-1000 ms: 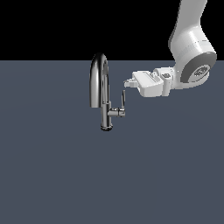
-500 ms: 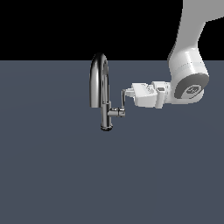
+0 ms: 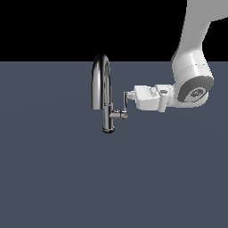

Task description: Turn on the faucet by rotating a designated handle.

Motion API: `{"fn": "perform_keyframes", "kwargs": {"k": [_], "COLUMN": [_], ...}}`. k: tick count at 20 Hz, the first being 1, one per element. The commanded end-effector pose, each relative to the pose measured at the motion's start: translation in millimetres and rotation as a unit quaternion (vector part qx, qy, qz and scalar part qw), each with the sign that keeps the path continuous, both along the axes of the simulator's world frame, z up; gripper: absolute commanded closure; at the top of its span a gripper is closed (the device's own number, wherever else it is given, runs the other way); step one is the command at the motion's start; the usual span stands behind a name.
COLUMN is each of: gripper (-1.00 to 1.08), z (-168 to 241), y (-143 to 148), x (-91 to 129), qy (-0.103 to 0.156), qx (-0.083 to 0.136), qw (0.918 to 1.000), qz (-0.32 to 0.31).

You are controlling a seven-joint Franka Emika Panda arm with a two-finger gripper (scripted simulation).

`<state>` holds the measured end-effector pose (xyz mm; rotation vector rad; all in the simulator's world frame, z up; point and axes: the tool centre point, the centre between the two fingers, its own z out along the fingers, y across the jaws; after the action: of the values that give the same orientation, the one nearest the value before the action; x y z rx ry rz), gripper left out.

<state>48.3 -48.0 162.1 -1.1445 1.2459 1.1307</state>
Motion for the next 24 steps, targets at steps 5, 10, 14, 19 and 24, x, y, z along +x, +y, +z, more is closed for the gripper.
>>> {"fn": "perform_keyframes", "kwargs": {"k": [5,10,14,19,24], "gripper": [1.08,1.08,1.08,1.08,1.08], "z": [2.0,3.9,5.2,2.2,-10.4], "y": [1.9,3.4,4.7,-0.1,3.7], "x": [-18.0,-32.8,-45.0,-49.9,-69.2], "qy": [0.0,0.0,0.0,-0.002,-0.001], "qx": [0.0,0.0,0.0,-0.003,-0.002], "qw": [1.0,1.0,1.0,1.0,1.0], "qz": [0.0,0.0,0.0,-0.006,-0.004]}}
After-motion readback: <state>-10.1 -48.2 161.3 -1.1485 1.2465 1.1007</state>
